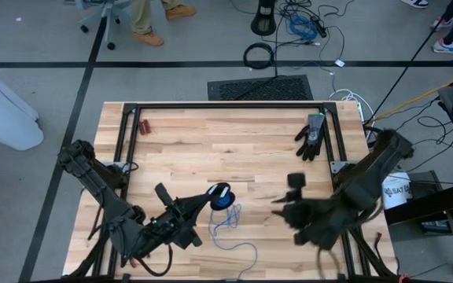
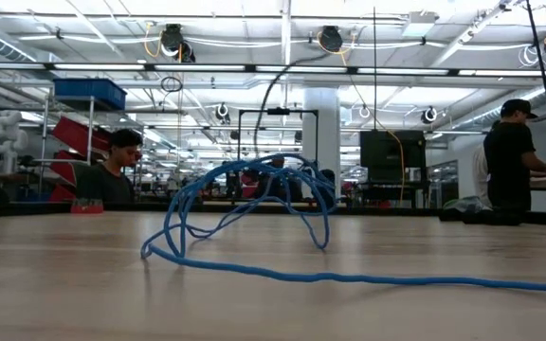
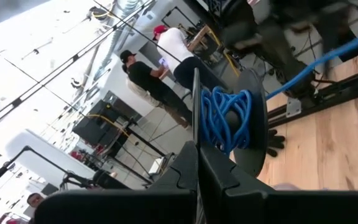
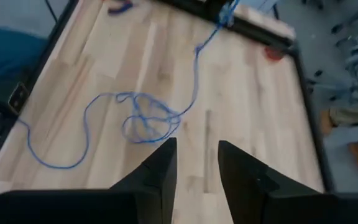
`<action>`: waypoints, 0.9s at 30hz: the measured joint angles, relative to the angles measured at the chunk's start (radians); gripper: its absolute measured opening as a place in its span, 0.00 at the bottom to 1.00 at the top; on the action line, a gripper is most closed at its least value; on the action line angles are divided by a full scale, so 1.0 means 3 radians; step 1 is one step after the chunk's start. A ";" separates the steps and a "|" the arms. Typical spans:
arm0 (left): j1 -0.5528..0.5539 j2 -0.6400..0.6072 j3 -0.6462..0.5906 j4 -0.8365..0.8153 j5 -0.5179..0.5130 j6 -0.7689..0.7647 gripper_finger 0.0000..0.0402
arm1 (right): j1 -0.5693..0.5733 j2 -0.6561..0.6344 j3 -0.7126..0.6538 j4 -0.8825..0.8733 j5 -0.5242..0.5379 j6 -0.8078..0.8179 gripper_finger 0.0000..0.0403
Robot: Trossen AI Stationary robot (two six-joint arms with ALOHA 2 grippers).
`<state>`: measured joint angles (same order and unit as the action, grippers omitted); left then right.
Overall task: Coil cords
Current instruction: Uncoil the blue wire from the spool
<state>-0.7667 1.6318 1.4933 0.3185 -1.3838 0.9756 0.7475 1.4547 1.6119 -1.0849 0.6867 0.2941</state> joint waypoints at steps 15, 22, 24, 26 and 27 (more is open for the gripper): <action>0.0016 -0.0001 0.0000 -0.0029 0.0007 -0.0054 0.00 | 0.0116 -0.0790 -0.0920 0.0414 -0.0002 -0.0071 0.21; 0.0092 -0.0001 0.0000 -0.0162 0.0627 -0.0457 0.00 | 0.0156 -0.0987 -0.2503 0.2377 0.0158 -0.0252 0.21; 0.0160 -0.0001 0.0000 -0.0221 0.0765 -0.0572 0.00 | 0.0131 -0.0950 -0.2938 0.3244 0.0160 -0.0578 0.21; 0.0237 0.0000 0.0000 -0.0278 0.0858 -0.0657 0.00 | 0.0085 -0.0873 -0.3314 0.4072 0.0158 -0.0896 0.21; 0.0280 0.0000 0.0000 -0.0303 0.0904 -0.0702 0.00 | 0.0058 -0.0832 -0.3478 0.4444 0.0158 -0.1026 0.21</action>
<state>-0.6827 1.6318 1.4933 0.2275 -1.1126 0.7651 0.7650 1.2051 0.5686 0.2483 0.7341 -0.0136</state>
